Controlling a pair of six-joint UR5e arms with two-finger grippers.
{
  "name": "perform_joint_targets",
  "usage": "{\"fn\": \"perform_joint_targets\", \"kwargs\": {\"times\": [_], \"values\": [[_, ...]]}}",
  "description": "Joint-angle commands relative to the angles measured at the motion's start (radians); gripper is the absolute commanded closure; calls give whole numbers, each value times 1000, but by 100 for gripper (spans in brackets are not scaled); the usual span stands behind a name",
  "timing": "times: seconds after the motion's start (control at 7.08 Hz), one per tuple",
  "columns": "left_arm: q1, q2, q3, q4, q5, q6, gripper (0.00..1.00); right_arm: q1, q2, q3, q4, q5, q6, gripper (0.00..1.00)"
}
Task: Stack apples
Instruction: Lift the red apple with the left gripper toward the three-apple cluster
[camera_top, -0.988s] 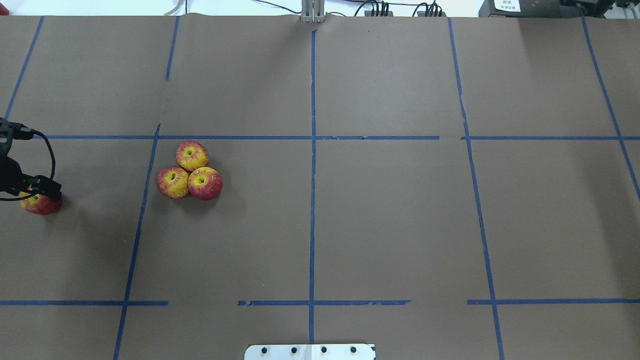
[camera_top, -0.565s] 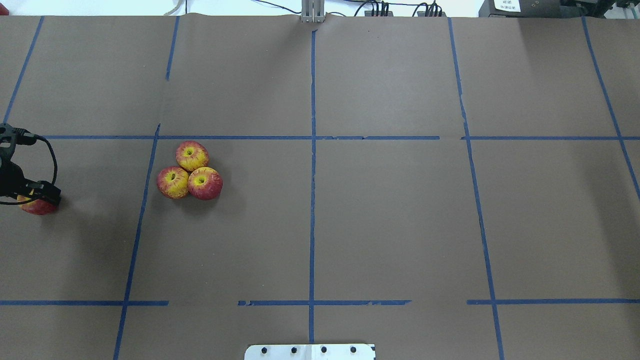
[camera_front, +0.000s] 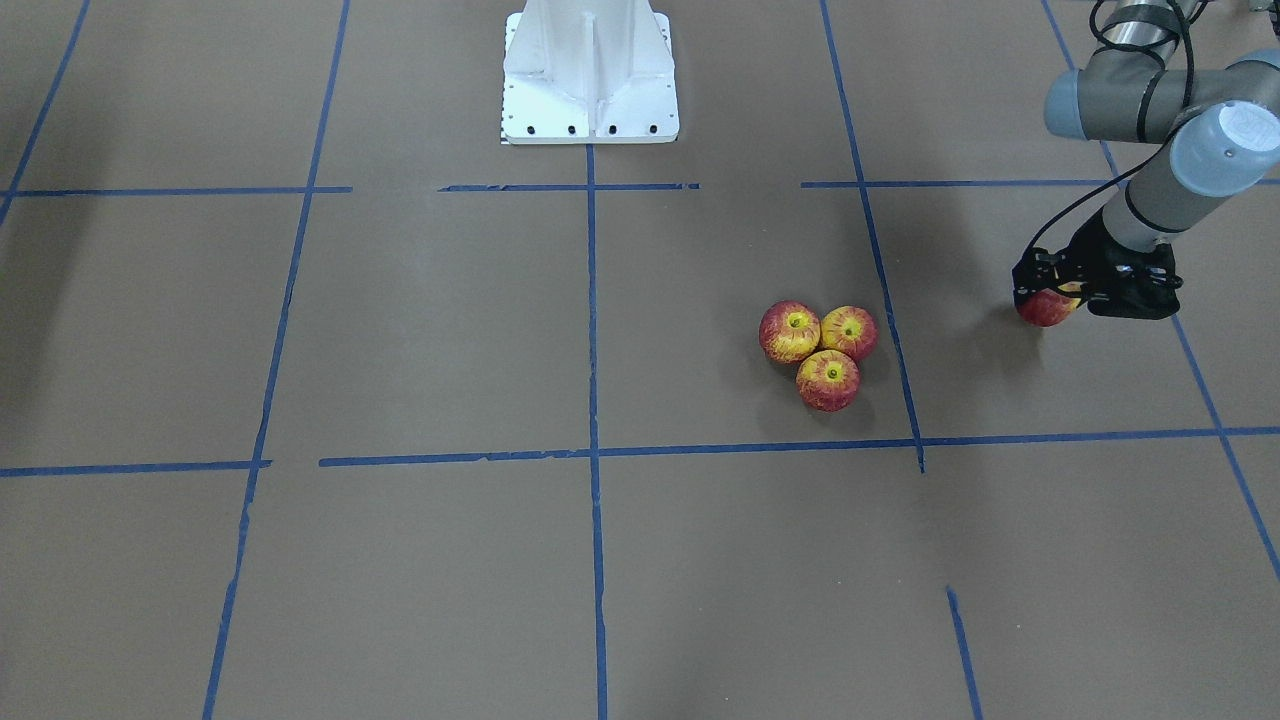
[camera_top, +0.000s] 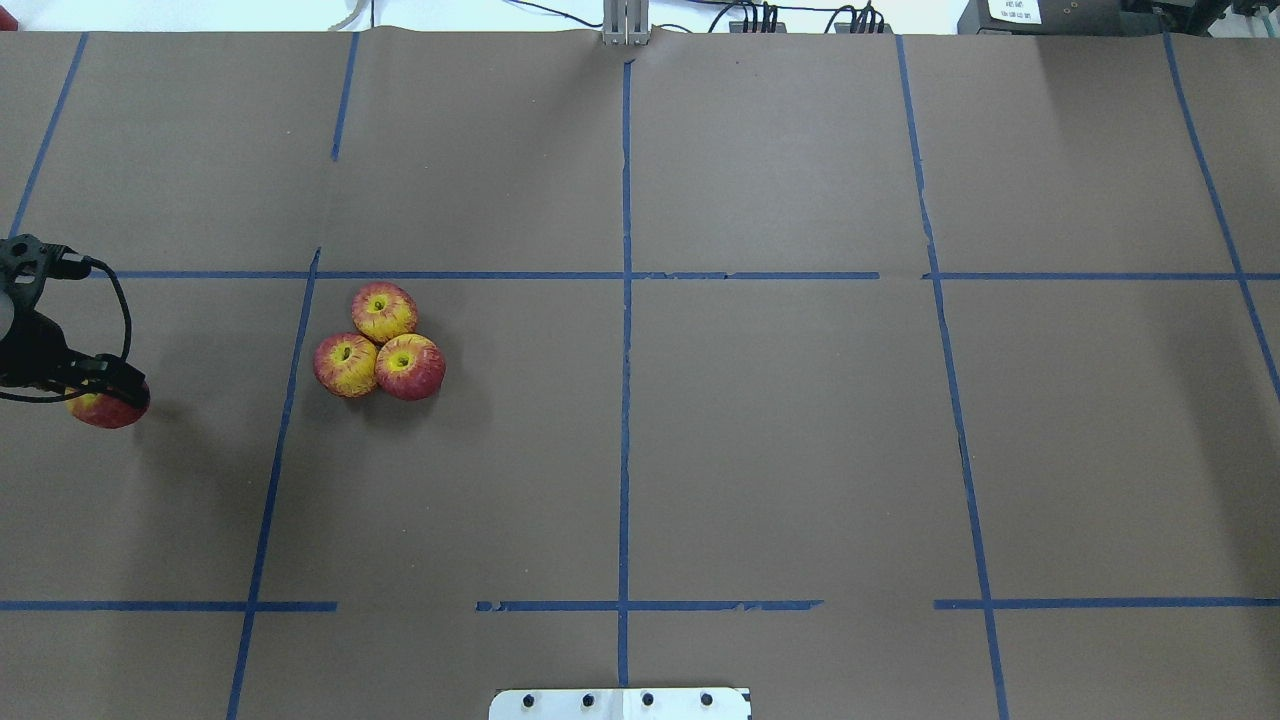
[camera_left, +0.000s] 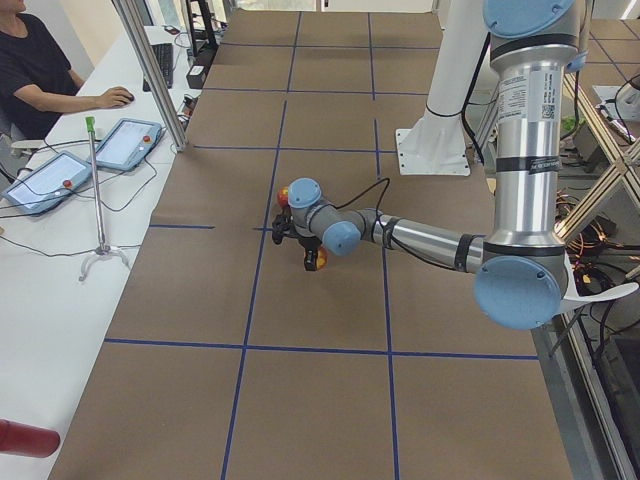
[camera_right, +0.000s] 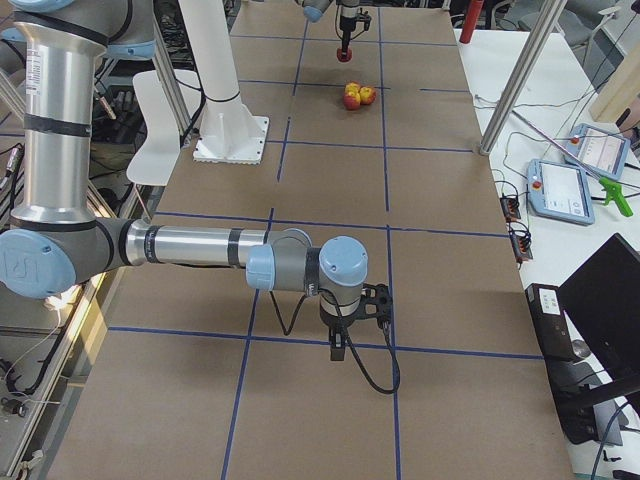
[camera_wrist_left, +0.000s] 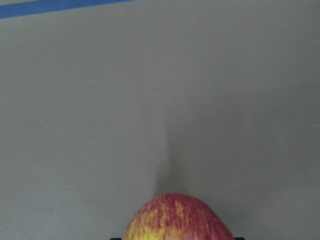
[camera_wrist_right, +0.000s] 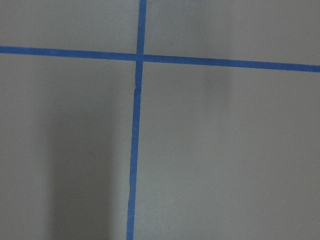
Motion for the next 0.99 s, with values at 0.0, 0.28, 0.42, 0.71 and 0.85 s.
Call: {"fn": "perform_joint_targets", "kwargs": {"times": [0.0,0.28,0.42,0.71,0.85], "values": [[2,-173,-25,11,-17,-258,100,0,0,0,-1,1,0,0],[51,-325,-15,124,-4,-379,100,0,0,1,-1,1,0,0],[96,-403,-4,219,80,-380,100,0,0,0,0,1,0,0],[133,-419,18,238,108,-382,100,0,0,0,0,1,0,0],[142,-418,33,238,113,-382,100,0,0,1,0,1,0,0]]}}
